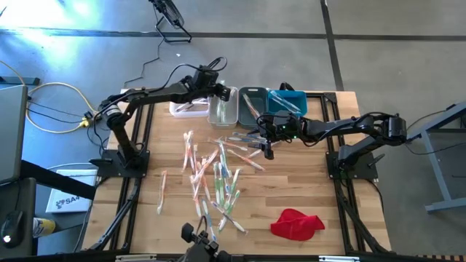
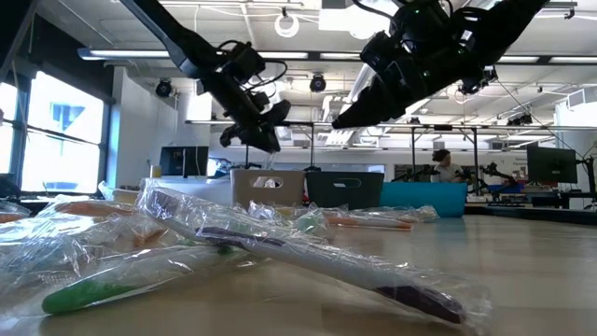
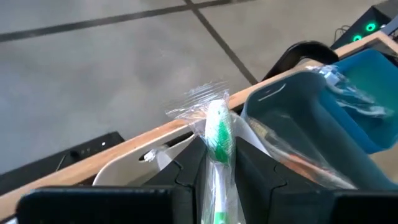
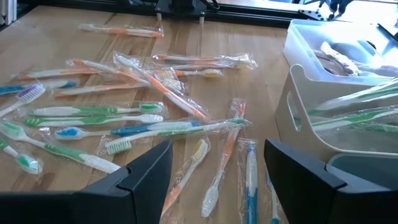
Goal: Pick & Place Toothbrushes
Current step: Put the green toothbrush into the gray bin
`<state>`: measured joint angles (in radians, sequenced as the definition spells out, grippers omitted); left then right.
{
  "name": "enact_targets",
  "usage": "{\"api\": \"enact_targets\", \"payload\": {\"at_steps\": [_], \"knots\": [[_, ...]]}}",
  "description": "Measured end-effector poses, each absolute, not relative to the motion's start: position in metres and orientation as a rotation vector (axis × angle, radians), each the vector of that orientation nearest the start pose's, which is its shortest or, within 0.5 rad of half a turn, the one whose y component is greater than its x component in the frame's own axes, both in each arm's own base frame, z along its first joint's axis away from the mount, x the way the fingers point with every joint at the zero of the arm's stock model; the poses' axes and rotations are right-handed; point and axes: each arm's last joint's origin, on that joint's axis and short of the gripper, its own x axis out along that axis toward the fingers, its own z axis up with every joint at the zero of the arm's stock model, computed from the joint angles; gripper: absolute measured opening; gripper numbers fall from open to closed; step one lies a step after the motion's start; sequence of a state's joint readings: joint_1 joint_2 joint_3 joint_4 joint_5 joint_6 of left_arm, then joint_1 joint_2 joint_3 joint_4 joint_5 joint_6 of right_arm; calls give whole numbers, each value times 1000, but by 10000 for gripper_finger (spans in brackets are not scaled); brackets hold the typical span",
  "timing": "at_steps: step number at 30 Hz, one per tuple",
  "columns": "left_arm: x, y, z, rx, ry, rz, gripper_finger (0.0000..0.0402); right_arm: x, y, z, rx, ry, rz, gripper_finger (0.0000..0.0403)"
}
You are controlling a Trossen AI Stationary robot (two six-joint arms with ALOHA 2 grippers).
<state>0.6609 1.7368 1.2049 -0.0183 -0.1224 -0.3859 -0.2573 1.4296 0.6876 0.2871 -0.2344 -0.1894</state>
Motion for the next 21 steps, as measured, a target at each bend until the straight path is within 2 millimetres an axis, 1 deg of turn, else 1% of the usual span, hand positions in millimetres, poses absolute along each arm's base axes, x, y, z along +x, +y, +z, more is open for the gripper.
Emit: {"api": "enact_targets", "payload": {"at_steps": [11,21], "knots": [[298,238,232,-532,489,941,67,282,-67,201,-75,443,19,246],[297,238,231,-533,497,944,67,282,-67,201,-75,443,19,246]]}}
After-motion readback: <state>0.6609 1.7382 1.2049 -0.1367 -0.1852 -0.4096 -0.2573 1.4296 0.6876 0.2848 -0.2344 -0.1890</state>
